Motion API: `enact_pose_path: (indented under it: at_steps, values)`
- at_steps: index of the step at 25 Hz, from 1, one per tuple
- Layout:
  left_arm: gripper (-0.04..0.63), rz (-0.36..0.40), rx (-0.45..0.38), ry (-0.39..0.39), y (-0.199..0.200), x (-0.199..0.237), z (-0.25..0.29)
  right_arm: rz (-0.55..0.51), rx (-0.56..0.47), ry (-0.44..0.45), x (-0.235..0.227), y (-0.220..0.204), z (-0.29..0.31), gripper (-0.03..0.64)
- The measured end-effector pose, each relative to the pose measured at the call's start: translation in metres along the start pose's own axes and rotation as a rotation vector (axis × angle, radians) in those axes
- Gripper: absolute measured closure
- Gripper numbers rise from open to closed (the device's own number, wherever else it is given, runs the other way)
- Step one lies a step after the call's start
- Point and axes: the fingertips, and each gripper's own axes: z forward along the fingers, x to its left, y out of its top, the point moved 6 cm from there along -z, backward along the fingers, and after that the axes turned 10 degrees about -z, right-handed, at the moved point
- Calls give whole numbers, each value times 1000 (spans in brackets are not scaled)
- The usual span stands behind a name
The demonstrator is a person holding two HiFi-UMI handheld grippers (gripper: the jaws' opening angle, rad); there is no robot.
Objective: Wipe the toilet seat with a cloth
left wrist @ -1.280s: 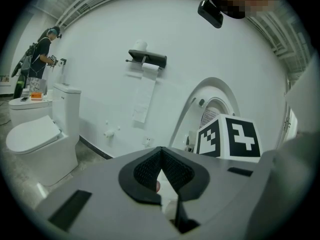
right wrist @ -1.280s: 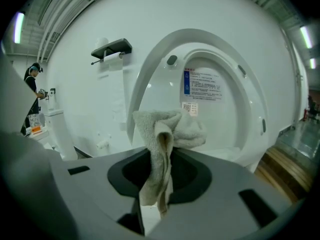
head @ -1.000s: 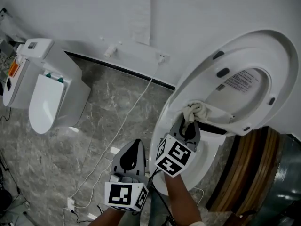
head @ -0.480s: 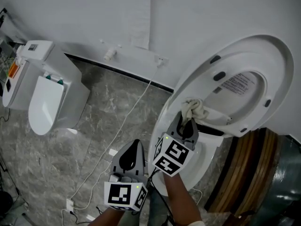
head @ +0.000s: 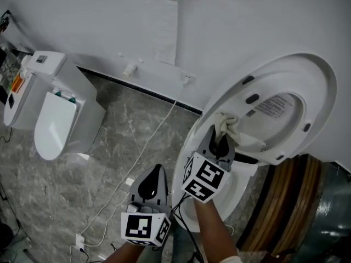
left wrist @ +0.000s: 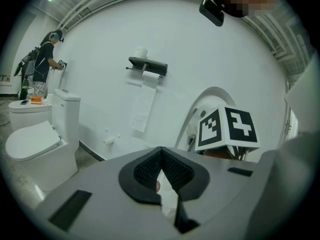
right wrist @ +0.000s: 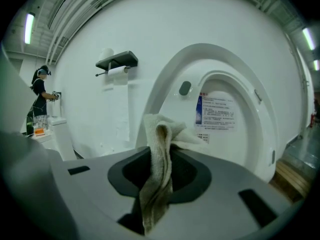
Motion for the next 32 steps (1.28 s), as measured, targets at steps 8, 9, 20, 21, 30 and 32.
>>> enact_pose_path:
  at_steps: [8,9,20,21,30,32]
  values:
    - [601,1,-20,-14,14,-12,5,-40,-63,-2,-13,35,6,526]
    - [601,2,-21,-16,16,-14,5,-43,-67,-1,-14,39,6,526]
    - [601,-1,-38,-31,29,-32,9,-51,-98,11,-30,65,-1,529]
    - [601,-3,-38,-31,29,-34,9,-50,-99,14,-31,68,-1,529]
    - [601,-6,-48,-51,32,-50,10,-42,-102,29,-43,80,-7,529]
    - [601,-10,-50,-50,33,-51,9,-41,-103,30,-45,82,-8,528]
